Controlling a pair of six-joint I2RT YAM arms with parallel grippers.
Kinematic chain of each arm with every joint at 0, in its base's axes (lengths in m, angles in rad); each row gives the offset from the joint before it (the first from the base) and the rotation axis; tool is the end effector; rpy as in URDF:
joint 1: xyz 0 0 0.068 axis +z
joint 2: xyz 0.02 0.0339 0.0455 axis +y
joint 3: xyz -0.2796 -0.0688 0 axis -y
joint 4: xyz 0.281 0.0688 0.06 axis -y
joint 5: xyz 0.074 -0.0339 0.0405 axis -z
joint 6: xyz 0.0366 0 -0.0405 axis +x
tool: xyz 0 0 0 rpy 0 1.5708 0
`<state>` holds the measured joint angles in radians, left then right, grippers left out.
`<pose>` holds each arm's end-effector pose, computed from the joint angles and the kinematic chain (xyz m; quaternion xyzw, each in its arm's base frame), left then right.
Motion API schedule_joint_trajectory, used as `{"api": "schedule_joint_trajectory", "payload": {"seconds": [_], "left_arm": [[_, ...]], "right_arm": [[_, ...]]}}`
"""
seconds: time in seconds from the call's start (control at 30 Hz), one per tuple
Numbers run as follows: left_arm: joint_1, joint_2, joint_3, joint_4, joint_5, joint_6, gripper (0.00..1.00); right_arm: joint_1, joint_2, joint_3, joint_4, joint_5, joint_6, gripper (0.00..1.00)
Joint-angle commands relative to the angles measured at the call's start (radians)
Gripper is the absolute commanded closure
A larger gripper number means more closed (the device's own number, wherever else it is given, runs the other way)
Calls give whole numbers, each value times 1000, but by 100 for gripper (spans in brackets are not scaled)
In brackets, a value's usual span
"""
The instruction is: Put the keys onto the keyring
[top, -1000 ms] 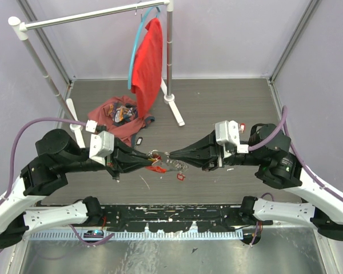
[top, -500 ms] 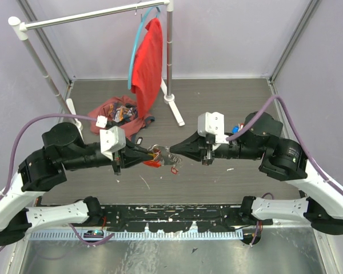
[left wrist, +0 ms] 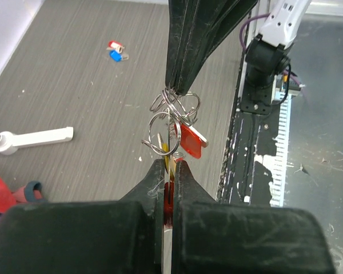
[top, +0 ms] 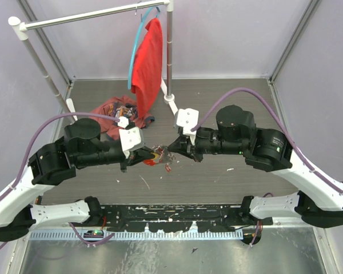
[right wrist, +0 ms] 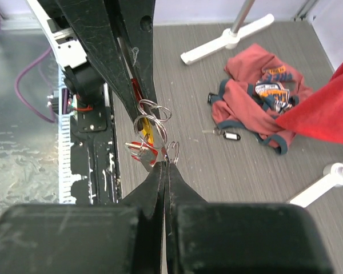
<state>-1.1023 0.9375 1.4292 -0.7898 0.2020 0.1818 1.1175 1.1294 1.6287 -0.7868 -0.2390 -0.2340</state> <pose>0.0742 -0.1630 0.4922 0.5272 0.6050 -0.3353 0.4937 0.0901 0.2048 0.5225 -0.5532 0.5760 0.3404 0.4964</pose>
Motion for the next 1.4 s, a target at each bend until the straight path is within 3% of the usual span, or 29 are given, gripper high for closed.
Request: {"api": "schedule_joint_trajectory", "payload": {"seconds": [0.0, 0.57, 0.7, 0.9, 1.13, 1.37], "left_arm": [[0, 14, 31, -17, 0, 38, 100], [1, 3, 3, -31, -52, 41, 100], [0, -15, -16, -16, -58, 31, 100], [0, -49, -46, 19, -40, 15, 100], [1, -84, -83, 94, 19, -16, 100], [0, -107, -106, 154, 125, -35, 100]], "right_arm": [[4, 25, 73, 21, 42, 31, 99], [4, 14, 89, 7, 128, 32, 99], [5, -52, 44, 71, 112, 28, 80], [4, -176, -81, 203, 107, 47, 61], [4, -239, -210, 304, 96, 106, 56], [5, -218, -255, 364, -44, 122, 49]]}}
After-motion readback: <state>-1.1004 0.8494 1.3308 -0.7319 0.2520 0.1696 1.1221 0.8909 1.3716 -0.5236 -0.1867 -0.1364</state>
